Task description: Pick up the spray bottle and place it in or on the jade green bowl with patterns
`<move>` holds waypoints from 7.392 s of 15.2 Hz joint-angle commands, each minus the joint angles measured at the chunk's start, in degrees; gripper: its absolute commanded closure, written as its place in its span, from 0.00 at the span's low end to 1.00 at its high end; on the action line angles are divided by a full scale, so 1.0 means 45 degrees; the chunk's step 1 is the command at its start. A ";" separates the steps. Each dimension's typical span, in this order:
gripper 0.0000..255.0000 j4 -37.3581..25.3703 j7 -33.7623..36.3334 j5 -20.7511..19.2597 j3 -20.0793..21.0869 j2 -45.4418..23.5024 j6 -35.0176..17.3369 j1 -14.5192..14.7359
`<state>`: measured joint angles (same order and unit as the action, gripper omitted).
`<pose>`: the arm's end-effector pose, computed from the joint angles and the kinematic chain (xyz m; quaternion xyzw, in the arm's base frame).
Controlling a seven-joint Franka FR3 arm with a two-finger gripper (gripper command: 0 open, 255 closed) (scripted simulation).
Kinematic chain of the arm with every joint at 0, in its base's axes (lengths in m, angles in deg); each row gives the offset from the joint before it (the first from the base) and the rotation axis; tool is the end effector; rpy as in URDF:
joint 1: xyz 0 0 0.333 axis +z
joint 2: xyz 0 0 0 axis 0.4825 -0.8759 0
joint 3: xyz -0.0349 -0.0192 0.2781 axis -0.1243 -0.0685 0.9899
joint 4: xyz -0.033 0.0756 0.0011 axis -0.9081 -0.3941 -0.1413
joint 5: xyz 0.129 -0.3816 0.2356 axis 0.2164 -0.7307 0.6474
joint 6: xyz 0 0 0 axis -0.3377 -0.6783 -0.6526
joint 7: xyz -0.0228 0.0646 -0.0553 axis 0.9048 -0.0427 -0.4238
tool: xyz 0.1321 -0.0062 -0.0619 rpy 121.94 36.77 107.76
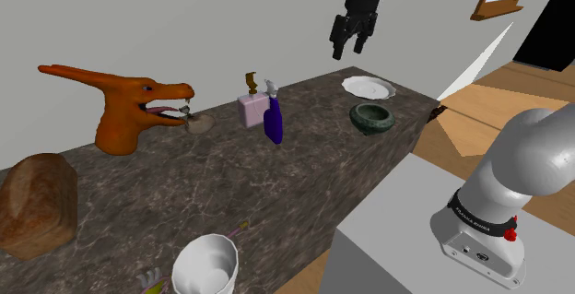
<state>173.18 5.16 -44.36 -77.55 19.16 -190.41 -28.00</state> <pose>0.5069 0.0819 0.5038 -0.9988 0.0093 -0.0469 0.0109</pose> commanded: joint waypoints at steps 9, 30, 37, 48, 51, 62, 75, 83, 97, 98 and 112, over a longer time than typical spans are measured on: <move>0.00 -0.2663 0.1094 -0.0659 0.0854 -0.4732 -0.1681 0.0068; 0.00 -0.6204 0.2265 -0.1979 0.1099 -1.0114 -0.3011 0.0634; 1.00 -0.6203 0.2265 -0.1979 0.1099 -1.0113 -0.3012 0.0634; 1.00 -0.6652 0.2222 -0.1923 0.1120 -0.9940 -0.2393 0.0631; 1.00 -0.7025 0.2194 -0.1889 0.1133 -0.9836 -0.1920 0.0632; 1.00 -0.8683 0.2120 -0.1822 0.1169 -0.9673 -0.0104 0.0669; 1.00 -1.1417 0.2091 -0.1882 0.1201 -1.0019 0.2287 0.0810; 1.00 -0.8956 0.0662 -0.1265 0.0752 -0.7597 0.2168 -0.0276; 1.00 -0.5749 -0.3111 -0.0775 -0.1211 -0.3710 0.2805 -0.2088; 1.00 -0.5652 -0.3391 -0.0793 -0.1381 -0.3525 0.2894 -0.2200; 1.00 -0.4849 -0.6466 -0.1251 -0.3343 -0.2139 0.3462 -0.3363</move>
<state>150.56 -23.81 -49.95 -92.52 9.29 -174.27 -43.09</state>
